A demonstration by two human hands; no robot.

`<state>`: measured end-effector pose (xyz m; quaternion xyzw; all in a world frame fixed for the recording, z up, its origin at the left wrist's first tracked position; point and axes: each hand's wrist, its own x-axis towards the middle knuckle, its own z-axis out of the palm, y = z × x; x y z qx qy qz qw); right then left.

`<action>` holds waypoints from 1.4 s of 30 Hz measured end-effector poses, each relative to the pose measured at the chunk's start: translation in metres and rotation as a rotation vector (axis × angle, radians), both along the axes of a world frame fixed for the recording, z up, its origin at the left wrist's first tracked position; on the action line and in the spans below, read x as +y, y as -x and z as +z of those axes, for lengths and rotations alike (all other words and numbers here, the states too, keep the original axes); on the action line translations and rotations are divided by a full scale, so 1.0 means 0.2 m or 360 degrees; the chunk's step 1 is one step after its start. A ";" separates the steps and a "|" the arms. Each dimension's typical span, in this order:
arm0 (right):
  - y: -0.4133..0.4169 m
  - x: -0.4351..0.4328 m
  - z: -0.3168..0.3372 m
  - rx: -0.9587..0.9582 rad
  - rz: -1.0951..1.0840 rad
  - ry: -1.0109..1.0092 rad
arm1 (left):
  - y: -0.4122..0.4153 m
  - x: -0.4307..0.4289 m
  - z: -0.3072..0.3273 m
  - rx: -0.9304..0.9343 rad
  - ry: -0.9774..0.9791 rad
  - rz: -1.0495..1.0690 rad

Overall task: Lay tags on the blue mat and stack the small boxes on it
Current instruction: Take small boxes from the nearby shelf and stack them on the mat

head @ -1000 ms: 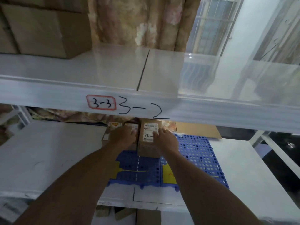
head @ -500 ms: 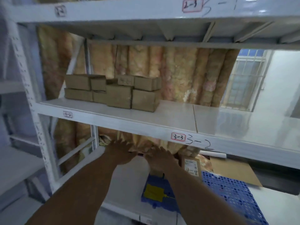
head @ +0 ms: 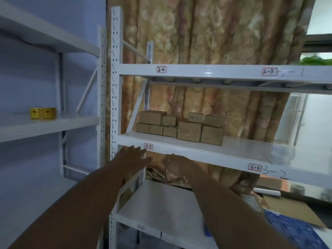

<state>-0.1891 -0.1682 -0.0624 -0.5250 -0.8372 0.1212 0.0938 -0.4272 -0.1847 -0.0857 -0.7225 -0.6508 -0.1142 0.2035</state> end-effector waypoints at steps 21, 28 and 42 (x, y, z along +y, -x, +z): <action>0.53 0.49 0.46 -0.0182 -0.0249 -0.0742 | 0.24 0.40 0.55 -0.0407 0.0180 -0.0028; 0.62 0.77 0.59 -0.0183 -0.0352 -0.0703 | 0.30 0.71 0.65 -0.0494 0.0039 -0.0238; 0.81 1.04 0.54 0.0074 -0.0487 -0.0500 | 0.49 1.26 0.60 -0.1400 0.0219 0.0013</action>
